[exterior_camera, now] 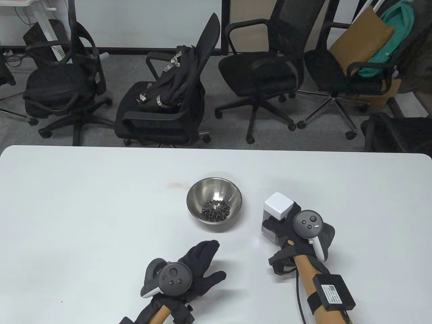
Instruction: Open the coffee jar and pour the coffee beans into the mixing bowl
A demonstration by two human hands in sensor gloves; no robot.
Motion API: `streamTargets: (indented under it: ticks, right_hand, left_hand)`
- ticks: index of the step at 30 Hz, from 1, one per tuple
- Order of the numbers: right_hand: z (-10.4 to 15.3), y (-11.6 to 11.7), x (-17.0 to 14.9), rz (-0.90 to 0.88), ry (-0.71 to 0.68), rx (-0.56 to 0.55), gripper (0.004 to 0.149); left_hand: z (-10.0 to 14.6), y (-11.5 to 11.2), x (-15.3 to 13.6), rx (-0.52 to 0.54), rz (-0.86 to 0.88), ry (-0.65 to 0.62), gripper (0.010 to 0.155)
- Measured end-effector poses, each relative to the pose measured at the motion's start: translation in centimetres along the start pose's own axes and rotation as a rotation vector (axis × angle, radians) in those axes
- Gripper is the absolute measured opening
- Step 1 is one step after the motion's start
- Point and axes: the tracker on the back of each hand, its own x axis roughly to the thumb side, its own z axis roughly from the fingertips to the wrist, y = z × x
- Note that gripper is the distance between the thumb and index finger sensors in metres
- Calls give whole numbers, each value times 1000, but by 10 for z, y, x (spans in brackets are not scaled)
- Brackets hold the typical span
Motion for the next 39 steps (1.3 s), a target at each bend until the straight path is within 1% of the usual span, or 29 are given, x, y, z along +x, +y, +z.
streamTargets:
  ticks: [5,11,16,19,22,25,28,32,35,37,39]
  right_hand:
    - [-28,19,3,59,29,-3,97]
    - [-45,33,4,79,44,-15,97]
    - [-43,38,0,77,49,-14,99]
    - [-36,38,-7,18,59,45,106]
    - [-24,30,-7,41,24,56,108]
    - [-6,17,0,81,-65,79,106]
    - [18,2,6,130,-168,91,96]
    - [58,-16,14,169,-332,96,87]
    - [83,-20,17,199,-417,130,81]
    - [100,-19,18,256,-470,186,79]
    - [113,-17,17,282,-520,162,78]
  left_hand:
    - [1,3,-8,11,35,32,81]
    - [0,5,-11,10,41,45,81]
    - [-1,4,-13,3,50,53,81]
    - [-2,3,-14,-10,50,58,81]
    - [-2,2,-14,-15,46,59,81]
    - [-2,2,-14,-18,34,65,81]
    - [-2,3,-14,-21,26,74,81]
    - [-1,4,-16,-14,19,87,81]
    - [-1,6,-17,-14,4,88,80]
    - [0,8,-18,-3,-13,82,80]
    - [1,8,-18,3,-24,76,79]
